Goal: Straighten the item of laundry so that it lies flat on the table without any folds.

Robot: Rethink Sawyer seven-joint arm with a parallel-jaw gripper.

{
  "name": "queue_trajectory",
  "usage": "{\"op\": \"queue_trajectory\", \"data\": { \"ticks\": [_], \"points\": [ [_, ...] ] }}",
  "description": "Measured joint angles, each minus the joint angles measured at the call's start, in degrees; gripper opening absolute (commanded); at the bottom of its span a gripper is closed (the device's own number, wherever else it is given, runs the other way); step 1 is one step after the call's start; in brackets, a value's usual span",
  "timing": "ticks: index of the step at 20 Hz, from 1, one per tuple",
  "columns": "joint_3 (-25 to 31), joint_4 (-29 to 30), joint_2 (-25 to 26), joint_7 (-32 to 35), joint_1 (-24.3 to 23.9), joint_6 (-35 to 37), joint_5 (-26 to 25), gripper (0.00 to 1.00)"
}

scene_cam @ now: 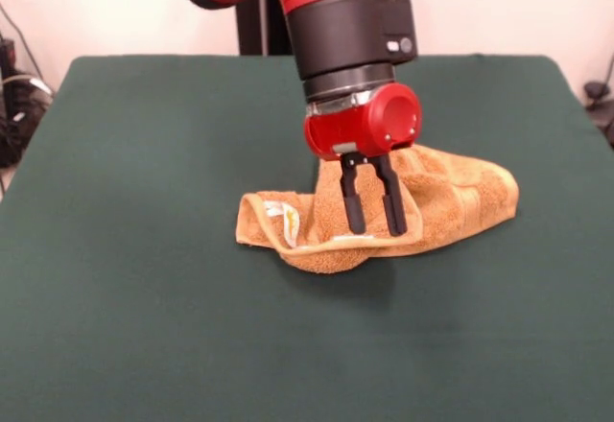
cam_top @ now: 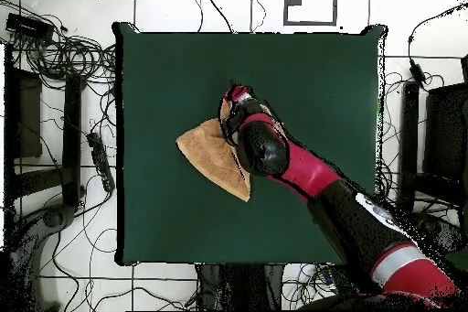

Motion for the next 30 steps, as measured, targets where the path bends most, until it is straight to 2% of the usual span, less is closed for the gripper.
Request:
{"op": "queue_trajectory", "data": {
  "ticks": [22, 30],
  "points": [
    [0.0, -1.2, 5.5, 0.0, 0.0, 0.0, 1.1, 1.00],
    [-3.6, -1.7, 5.8, 0.0, 2.2, 0.0, 5.4, 1.00]
  ]
}}
